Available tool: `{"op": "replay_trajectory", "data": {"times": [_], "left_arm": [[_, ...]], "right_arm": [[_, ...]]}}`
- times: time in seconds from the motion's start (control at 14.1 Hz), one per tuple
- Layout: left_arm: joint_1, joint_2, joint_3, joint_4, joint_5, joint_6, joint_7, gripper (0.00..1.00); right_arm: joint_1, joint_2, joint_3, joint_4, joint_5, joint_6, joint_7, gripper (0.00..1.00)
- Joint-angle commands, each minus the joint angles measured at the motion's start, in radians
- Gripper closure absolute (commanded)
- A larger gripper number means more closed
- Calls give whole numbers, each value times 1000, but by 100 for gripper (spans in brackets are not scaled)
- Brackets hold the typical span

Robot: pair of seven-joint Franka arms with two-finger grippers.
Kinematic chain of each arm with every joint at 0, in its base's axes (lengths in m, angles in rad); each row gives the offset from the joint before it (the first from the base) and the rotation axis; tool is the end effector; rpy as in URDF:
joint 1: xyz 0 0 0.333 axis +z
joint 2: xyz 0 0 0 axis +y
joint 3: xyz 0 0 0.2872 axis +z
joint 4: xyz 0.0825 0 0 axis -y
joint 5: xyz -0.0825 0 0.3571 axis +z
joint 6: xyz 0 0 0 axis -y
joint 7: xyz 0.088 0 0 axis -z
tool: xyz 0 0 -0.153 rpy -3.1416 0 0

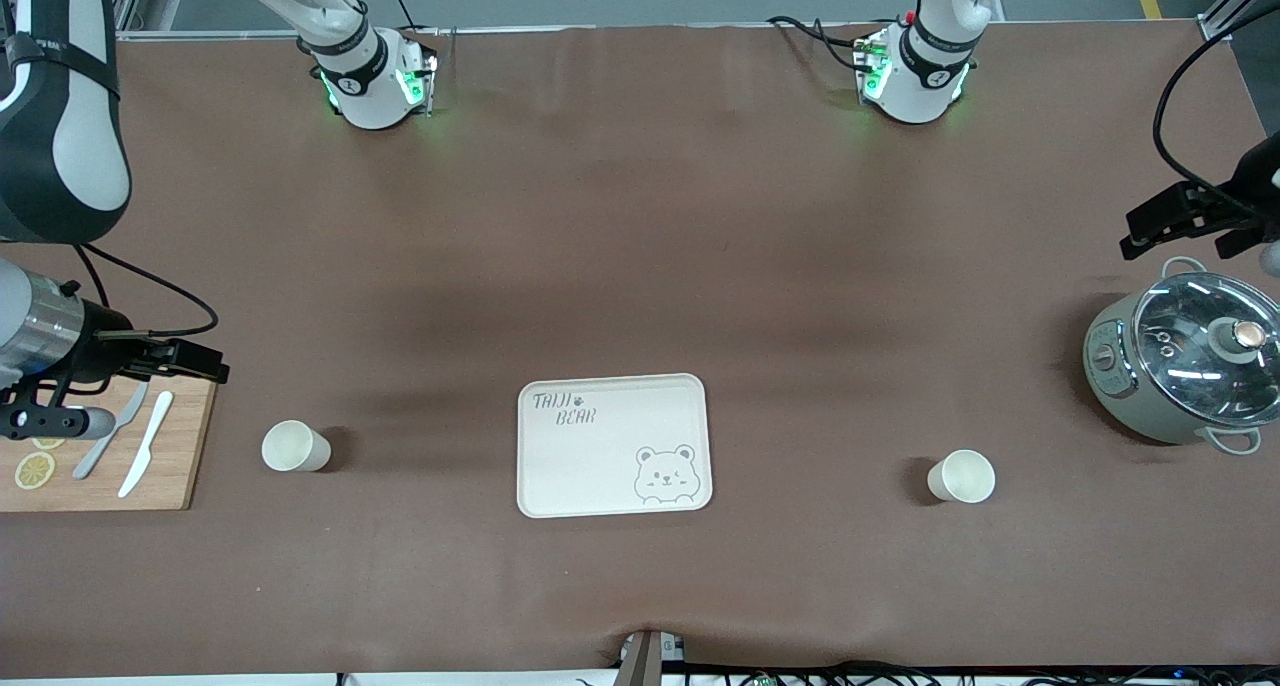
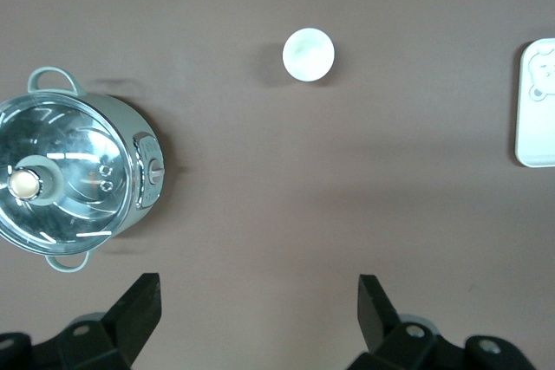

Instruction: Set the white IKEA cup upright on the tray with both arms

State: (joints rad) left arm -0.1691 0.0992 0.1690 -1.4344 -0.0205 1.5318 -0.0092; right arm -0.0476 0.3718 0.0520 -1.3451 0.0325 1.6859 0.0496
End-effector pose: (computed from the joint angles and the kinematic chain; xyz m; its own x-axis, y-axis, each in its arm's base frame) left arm 0.5517 -0.0074 0.5539 1.0000 0.0075 -0.0004 0.0075 -1.0000 0.0038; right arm 0.6297 0.0030 0.4450 0.9981 -0.0518 -0.0332 -0.0534 -0.9973 -0.0494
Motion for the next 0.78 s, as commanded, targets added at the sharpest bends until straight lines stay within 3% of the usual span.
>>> {"op": "replay_trajectory", "data": {"times": [0.0,0.71], "left_arm": [[2,60,-5,9,20,28,-41,0],[3,313,-6,11,13,390,-43,0]], "right_arm": [[0,7,-4,-5,-11,17,15,0],[-101,208,-6,-3,-2,196,-229,0]]}}
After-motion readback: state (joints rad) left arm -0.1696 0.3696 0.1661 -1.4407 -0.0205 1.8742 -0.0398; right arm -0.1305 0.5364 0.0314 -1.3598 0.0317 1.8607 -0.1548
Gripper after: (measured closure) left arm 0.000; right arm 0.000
